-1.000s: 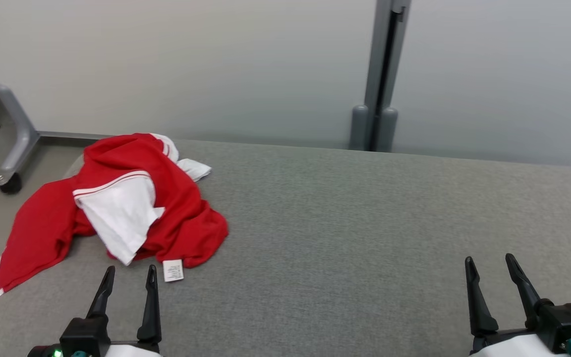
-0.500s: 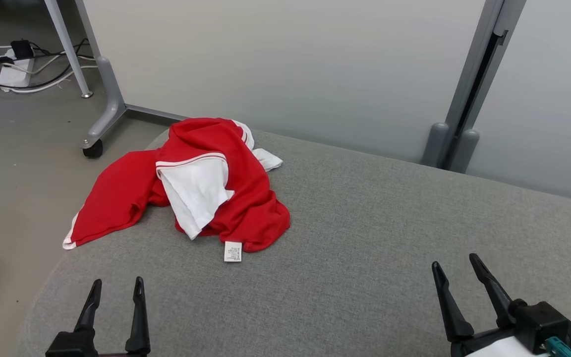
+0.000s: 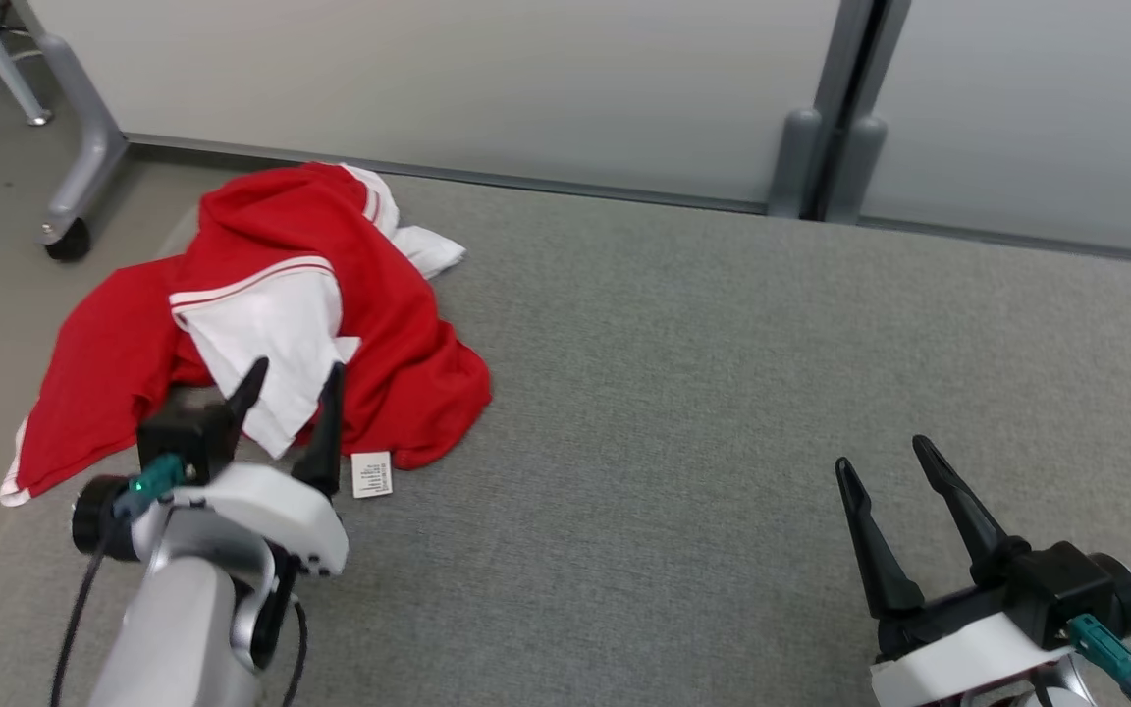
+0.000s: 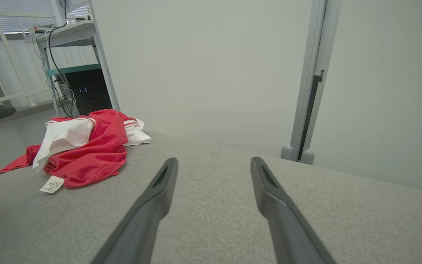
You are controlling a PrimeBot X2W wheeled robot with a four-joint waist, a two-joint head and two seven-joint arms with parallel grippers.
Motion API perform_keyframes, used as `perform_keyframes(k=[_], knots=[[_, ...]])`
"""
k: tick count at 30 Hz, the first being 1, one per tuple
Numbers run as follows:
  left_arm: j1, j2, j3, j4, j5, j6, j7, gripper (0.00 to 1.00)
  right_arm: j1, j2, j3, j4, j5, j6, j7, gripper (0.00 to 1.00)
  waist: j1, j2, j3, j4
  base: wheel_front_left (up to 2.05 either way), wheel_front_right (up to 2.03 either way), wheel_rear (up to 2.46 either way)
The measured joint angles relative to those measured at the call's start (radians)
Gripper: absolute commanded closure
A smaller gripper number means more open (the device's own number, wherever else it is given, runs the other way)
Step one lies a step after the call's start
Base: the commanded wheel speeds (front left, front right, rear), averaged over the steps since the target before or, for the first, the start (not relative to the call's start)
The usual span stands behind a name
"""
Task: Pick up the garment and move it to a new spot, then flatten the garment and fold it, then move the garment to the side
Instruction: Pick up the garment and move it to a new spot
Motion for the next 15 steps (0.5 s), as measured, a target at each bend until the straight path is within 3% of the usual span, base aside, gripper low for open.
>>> perform_keyframes(k=[6,10,15], knots=[[-0.190,0.060,0.017,0.107,-0.043,-0.007,0.181,0.00,-0.048,-0.006,0.043,-0.015,0.013,0.000,0.000,0.00,0.0000,0.0000,0.091,-0.081,0.00,0.00,0.00],[-0.256,0.116,0.029,0.193,-0.029,0.039,0.309,0.00,-0.080,-0.007,0.068,-0.020,0.022,0.000,0.000,0.00,0.0000,-0.0001,0.143,-0.134,0.00,0.00,0.00],[-0.309,0.159,0.042,0.268,-0.020,0.077,0.384,0.00,-0.114,-0.003,0.073,-0.031,0.032,0.000,0.000,0.00,0.0000,0.0000,0.198,-0.186,0.00,0.00,0.00]])
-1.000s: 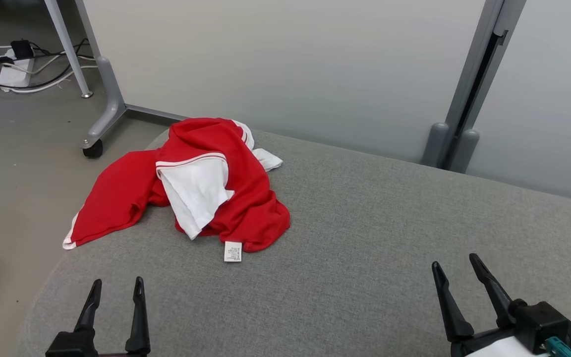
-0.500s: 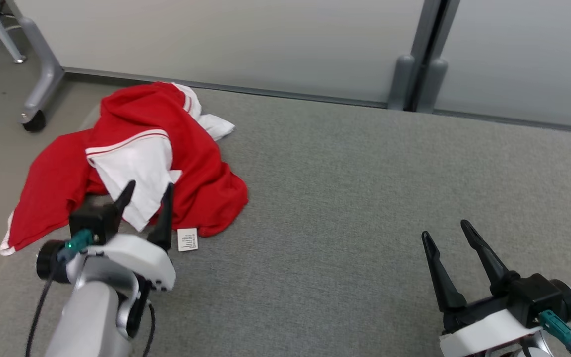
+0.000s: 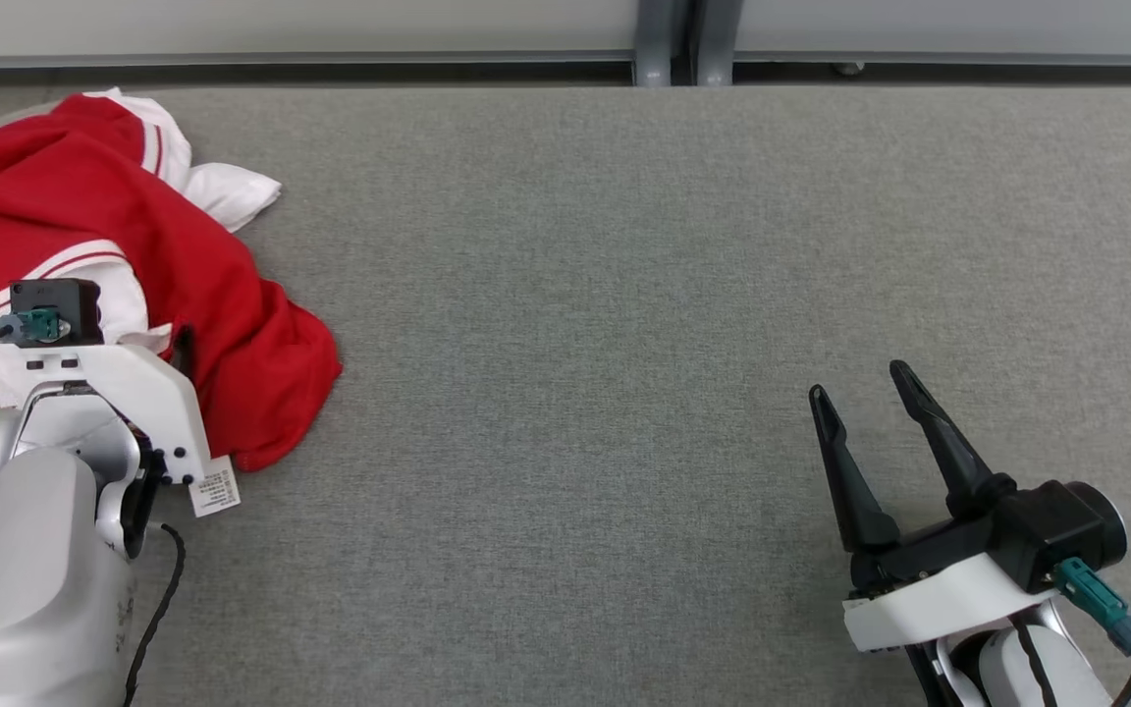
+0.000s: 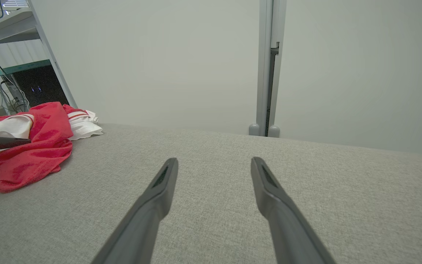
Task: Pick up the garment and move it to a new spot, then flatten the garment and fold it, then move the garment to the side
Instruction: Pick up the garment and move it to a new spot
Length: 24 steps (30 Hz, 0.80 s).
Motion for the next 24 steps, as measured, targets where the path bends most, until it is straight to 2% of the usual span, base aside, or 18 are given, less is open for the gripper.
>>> perform_keyframes(k=[1,2,3,9,14,17,18,24], knots=[[-0.002,0.004,0.002,0.017,-0.001,-0.001,0.007,0.29,-0.004,0.001,-0.002,-0.001,0.000,0.000,0.000,0.00,0.0000,0.0000,0.008,-0.008,0.00,0.00,0.00],[-0.003,0.007,0.001,0.033,-0.002,-0.002,0.010,0.94,-0.006,0.001,-0.003,-0.001,0.000,0.000,0.000,0.00,0.0000,-0.0001,0.016,-0.016,0.00,0.00,0.00],[-0.004,0.008,0.002,0.047,-0.006,-0.005,0.010,1.00,-0.006,0.002,-0.005,-0.001,0.001,0.000,0.000,0.00,0.0000,0.0000,0.021,-0.022,0.00,0.00,0.00],[-0.006,-0.005,0.000,0.078,-0.028,-0.023,-0.033,1.00,0.004,0.006,-0.032,0.011,0.005,0.000,0.000,0.00,-0.0001,-0.0001,0.007,-0.018,0.00,0.00,0.00],[0.028,-0.042,-0.015,0.046,-0.044,-0.037,-0.098,1.00,0.055,0.012,-0.055,0.024,0.005,0.000,0.000,0.00,0.0000,0.0000,-0.052,0.014,0.00,0.00,0.00],[0.047,-0.073,-0.037,-0.006,-0.046,-0.046,-0.141,1.00,0.095,0.017,-0.061,0.030,0.005,0.000,0.000,0.00,0.0000,-0.0001,-0.100,0.041,0.00,0.00,0.00],[0.062,-0.100,-0.055,-0.052,-0.051,-0.054,-0.161,1.00,0.120,0.021,-0.065,0.034,0.004,0.000,0.000,0.00,0.0000,0.0000,-0.135,0.060,0.00,0.00,0.00],[0.143,-0.150,-0.138,-0.219,-0.074,-0.072,-0.160,1.00,0.185,0.030,-0.072,0.046,0.000,0.000,0.000,0.00,0.0000,0.0000,-0.255,0.108,0.00,0.00,0.00]])
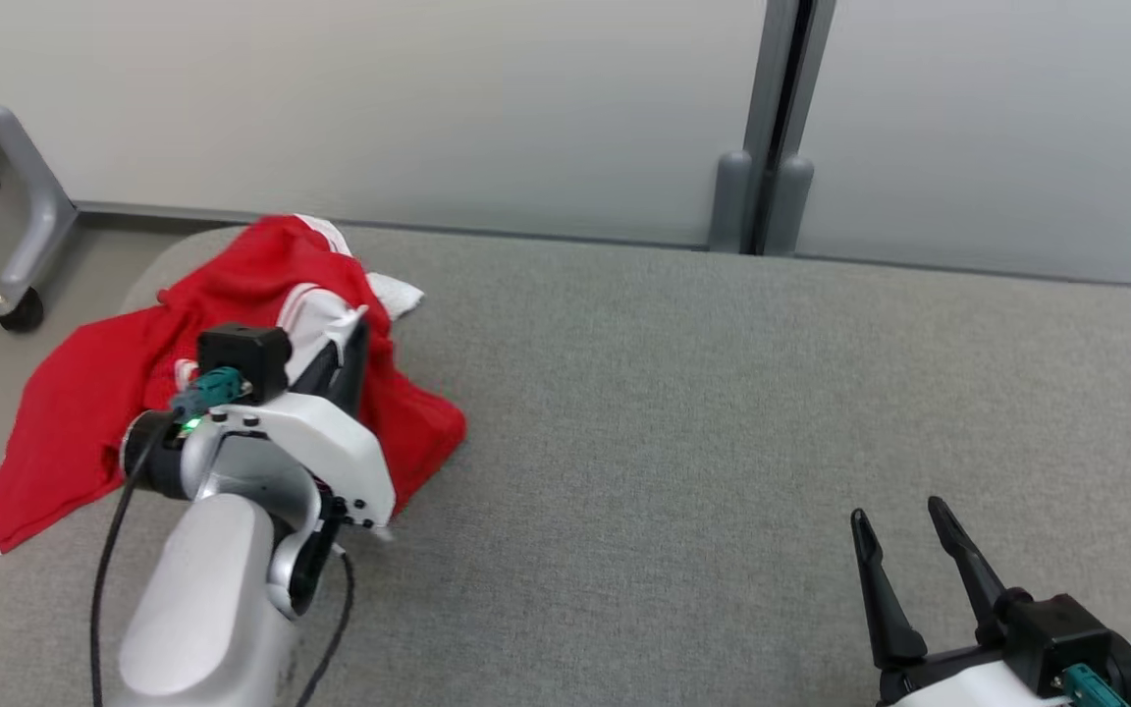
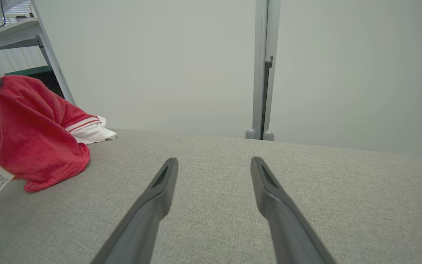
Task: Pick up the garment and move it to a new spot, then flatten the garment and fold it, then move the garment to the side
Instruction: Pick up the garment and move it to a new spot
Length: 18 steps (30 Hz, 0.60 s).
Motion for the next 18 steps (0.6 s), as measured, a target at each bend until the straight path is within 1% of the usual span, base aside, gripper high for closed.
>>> perform_keyframes(k=[3,6,7,8,12,14,16,18], knots=[[0.035,-0.015,-0.051,-0.113,-0.012,-0.003,0.006,1.00,0.011,0.003,0.006,-0.004,-0.002,0.000,0.000,0.00,0.0000,0.0000,-0.053,0.013,0.00,0.00,0.00],[0.073,-0.026,-0.103,-0.213,-0.040,-0.007,0.020,1.00,0.016,0.006,0.008,-0.005,-0.003,0.000,0.000,0.00,0.0000,0.0000,-0.089,0.008,0.00,0.00,0.00],[0.073,-0.026,-0.103,-0.213,-0.040,-0.007,0.020,1.00,0.016,0.006,0.008,-0.005,-0.003,0.000,0.000,0.00,0.0000,0.0000,-0.089,0.008,0.00,0.00,0.00],[0.084,-0.026,-0.122,-0.244,-0.043,-0.006,0.028,1.00,0.016,0.006,0.011,-0.006,-0.003,0.000,0.000,0.00,0.0000,0.0000,-0.096,-0.001,0.00,0.00,0.00],[0.099,-0.031,-0.191,-0.357,-0.081,0.008,0.039,1.00,0.020,0.007,0.016,-0.007,-0.003,0.000,0.000,0.00,0.0000,0.0000,-0.106,-0.055,0.00,0.00,0.00],[0.099,-0.033,-0.225,-0.398,-0.093,0.024,0.039,1.00,0.022,0.008,0.018,-0.007,-0.004,0.000,0.000,0.00,0.0000,0.0000,-0.107,-0.089,0.00,0.00,0.00],[0.098,-0.032,-0.261,-0.429,-0.135,0.043,0.034,1.00,0.022,0.008,0.019,-0.009,-0.007,0.000,0.000,0.00,0.0000,0.0000,-0.106,-0.126,0.00,0.00,0.00],[0.092,-0.033,-0.301,-0.449,-0.152,0.063,0.023,1.00,0.022,0.008,0.018,-0.010,-0.009,0.000,0.000,0.00,0.0000,0.0000,-0.103,-0.164,0.00,0.00,0.00]])
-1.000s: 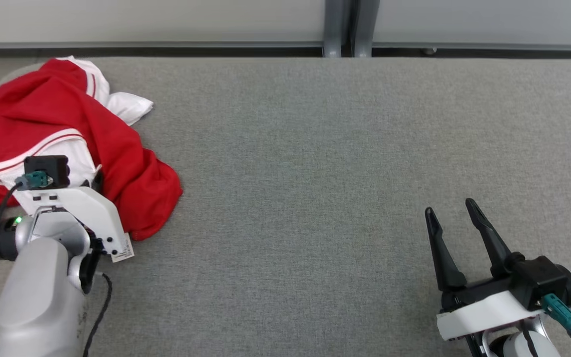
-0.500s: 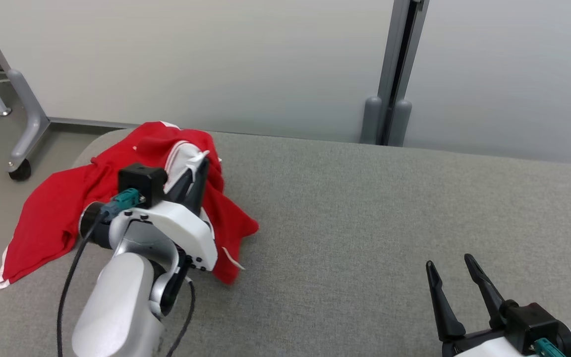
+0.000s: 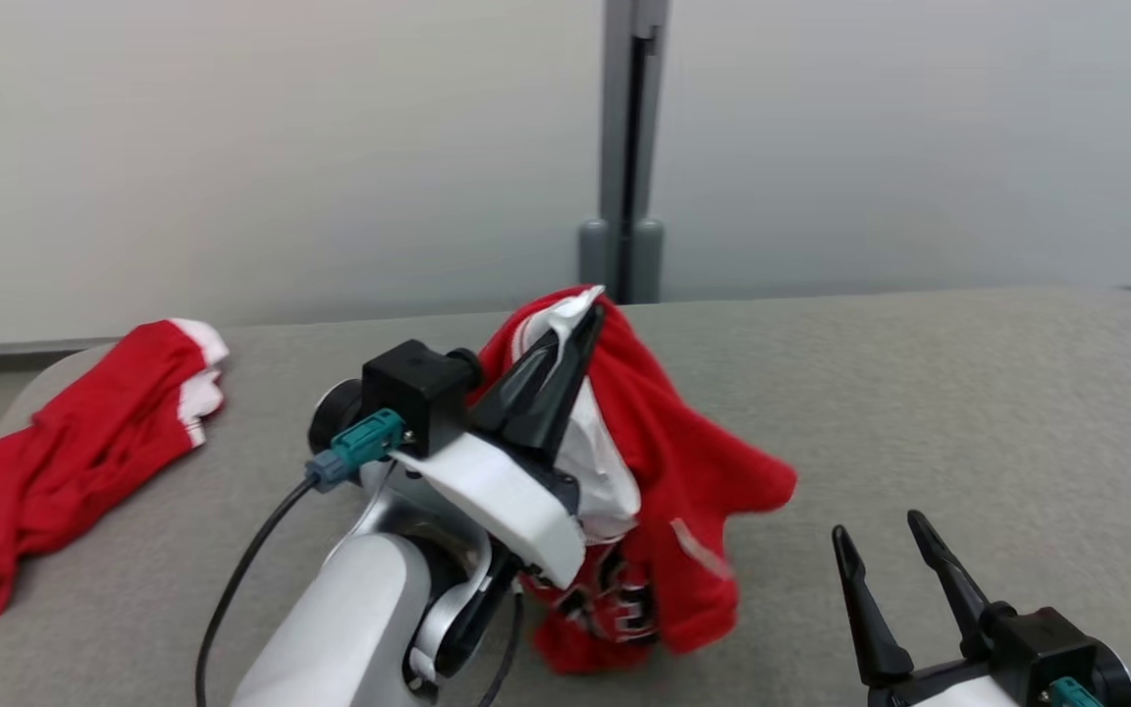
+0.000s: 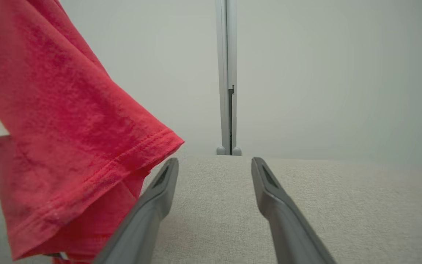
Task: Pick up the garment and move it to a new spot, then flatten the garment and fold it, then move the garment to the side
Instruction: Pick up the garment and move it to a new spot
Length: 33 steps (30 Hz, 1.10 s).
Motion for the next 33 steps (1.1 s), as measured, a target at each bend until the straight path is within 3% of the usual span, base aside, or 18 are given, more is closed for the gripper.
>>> perform_keyframes(k=[6,11,20,21,23,24,28,33], knots=[[-0.059,-0.002,-0.077,-0.006,-0.067,0.071,-0.058,1.00,0.003,-0.001,-0.010,-0.002,-0.005,0.000,0.000,0.00,0.0000,0.0000,0.016,-0.112,0.00,0.00,0.00],[-0.060,-0.003,-0.097,0.171,-0.113,0.099,-0.093,1.00,0.000,-0.006,-0.017,-0.008,-0.009,0.000,0.000,0.00,0.0000,0.0000,0.039,-0.179,0.00,0.00,0.00],[-0.053,-0.002,-0.184,0.586,-0.235,0.044,-0.254,1.00,-0.010,-0.009,-0.012,-0.004,-0.009,0.000,0.000,0.00,0.0000,0.0000,0.066,-0.202,0.00,0.00,0.00],[-0.055,-0.002,-0.202,0.618,-0.249,0.044,-0.277,0.96,-0.011,-0.009,-0.009,-0.003,-0.009,0.000,0.000,0.00,0.0000,0.0000,0.066,-0.199,0.00,0.00,0.00],[-0.063,-0.002,-0.230,0.661,-0.281,0.036,-0.313,0.47,-0.012,-0.008,-0.005,-0.001,-0.009,0.000,0.000,0.00,0.0000,0.0000,0.068,-0.194,0.00,0.00,0.00],[-0.069,-0.001,-0.249,0.682,-0.291,0.036,-0.323,0.00,-0.013,-0.007,-0.006,-0.001,-0.009,0.000,0.000,0.00,0.0000,0.0000,0.069,-0.190,0.00,0.00,0.00],[-0.092,-0.002,-0.277,0.699,-0.295,0.062,-0.365,0.00,-0.013,-0.006,-0.015,-0.007,-0.009,0.000,0.000,0.00,0.0000,0.0000,0.068,-0.168,0.00,0.00,0.00],[-0.035,0.007,-0.165,0.546,-0.194,0.108,-0.373,0.00,-0.012,-0.005,-0.053,-0.030,-0.021,0.000,0.000,0.00,0.0000,0.0000,0.062,-0.128,0.00,0.00,0.00]])
